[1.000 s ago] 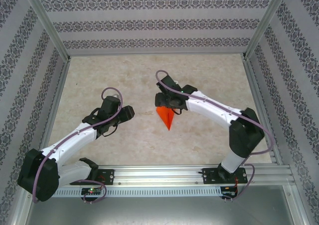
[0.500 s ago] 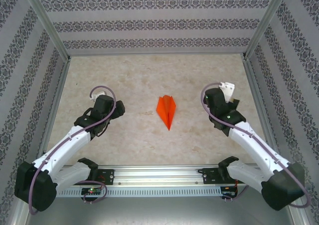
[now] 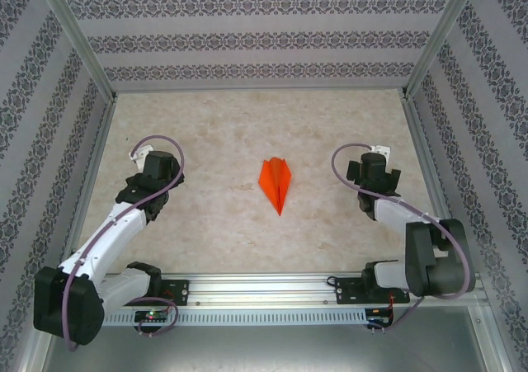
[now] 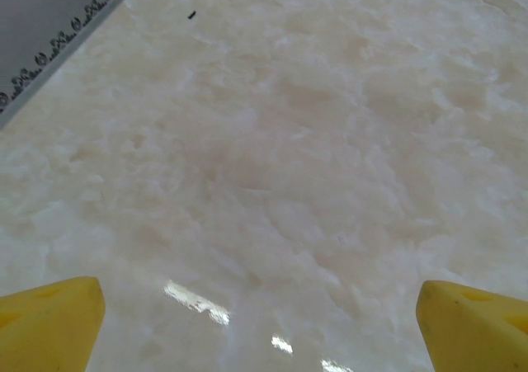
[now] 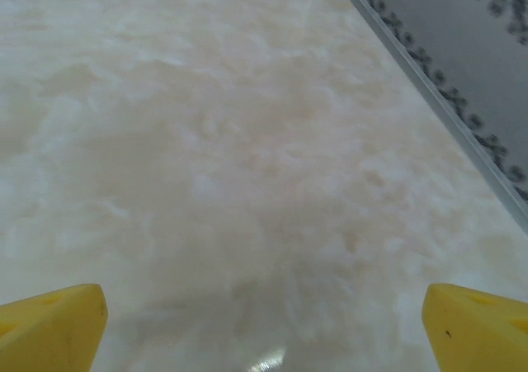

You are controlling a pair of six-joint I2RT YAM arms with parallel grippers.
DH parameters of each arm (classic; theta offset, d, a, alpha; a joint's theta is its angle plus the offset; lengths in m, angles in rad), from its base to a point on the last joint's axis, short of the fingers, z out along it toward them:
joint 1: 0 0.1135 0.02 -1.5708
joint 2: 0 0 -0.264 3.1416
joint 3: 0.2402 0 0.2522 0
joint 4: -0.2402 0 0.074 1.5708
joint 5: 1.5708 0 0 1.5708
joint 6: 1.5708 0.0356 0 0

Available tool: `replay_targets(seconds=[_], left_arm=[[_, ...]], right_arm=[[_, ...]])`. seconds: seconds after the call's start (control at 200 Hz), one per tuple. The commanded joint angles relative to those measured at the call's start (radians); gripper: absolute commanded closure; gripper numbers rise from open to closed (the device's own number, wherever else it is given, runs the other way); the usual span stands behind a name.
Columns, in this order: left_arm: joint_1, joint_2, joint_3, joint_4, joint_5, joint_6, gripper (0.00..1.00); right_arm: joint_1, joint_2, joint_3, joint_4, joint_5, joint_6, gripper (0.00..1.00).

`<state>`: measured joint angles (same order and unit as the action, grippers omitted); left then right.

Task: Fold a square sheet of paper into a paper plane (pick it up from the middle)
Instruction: Reset both arms

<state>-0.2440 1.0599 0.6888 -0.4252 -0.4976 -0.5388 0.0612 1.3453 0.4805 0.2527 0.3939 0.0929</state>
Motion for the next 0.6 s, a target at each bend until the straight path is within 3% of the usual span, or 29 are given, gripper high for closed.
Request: replay_targets(seconds=[0.0, 0.16, 0.235, 0.295, 0.37, 0.445, 0.52, 0.594], left_arm=[[0.033, -0.002, -0.021, 0.121, -0.063, 0.059, 0.03], [0.062, 0.003, -0.041, 0.187, -0.073, 0.134, 0.03], [0.067, 0.014, -0.070, 0.239, -0.071, 0.152, 0.03], [0.070, 0.030, -0.105, 0.317, -0.048, 0.170, 0.03], [0.071, 0.063, -0.123, 0.402, -0.032, 0.208, 0.03], [0.077, 0.101, -0.108, 0.428, -0.018, 0.257, 0.02], [0.089, 0.137, -0.116, 0.504, -0.021, 0.295, 0.02], [0.098, 0.185, -0.175, 0.694, 0.019, 0.346, 0.02]], right_arm=[[-0.017, 0.052, 0.035, 0.254, -0.133, -0.087, 0.02], [-0.044, 0.140, 0.013, 0.433, -0.217, -0.094, 0.02], [-0.044, 0.118, 0.014, 0.380, -0.263, -0.110, 0.02], [-0.068, 0.118, -0.051, 0.487, -0.322, -0.100, 0.02], [-0.089, 0.212, -0.132, 0.817, -0.365, -0.076, 0.02], [-0.086, 0.143, -0.076, 0.567, -0.346, -0.089, 0.02], [-0.085, 0.189, -0.110, 0.714, -0.327, -0.074, 0.02], [-0.078, 0.156, -0.096, 0.630, -0.306, -0.085, 0.02]])
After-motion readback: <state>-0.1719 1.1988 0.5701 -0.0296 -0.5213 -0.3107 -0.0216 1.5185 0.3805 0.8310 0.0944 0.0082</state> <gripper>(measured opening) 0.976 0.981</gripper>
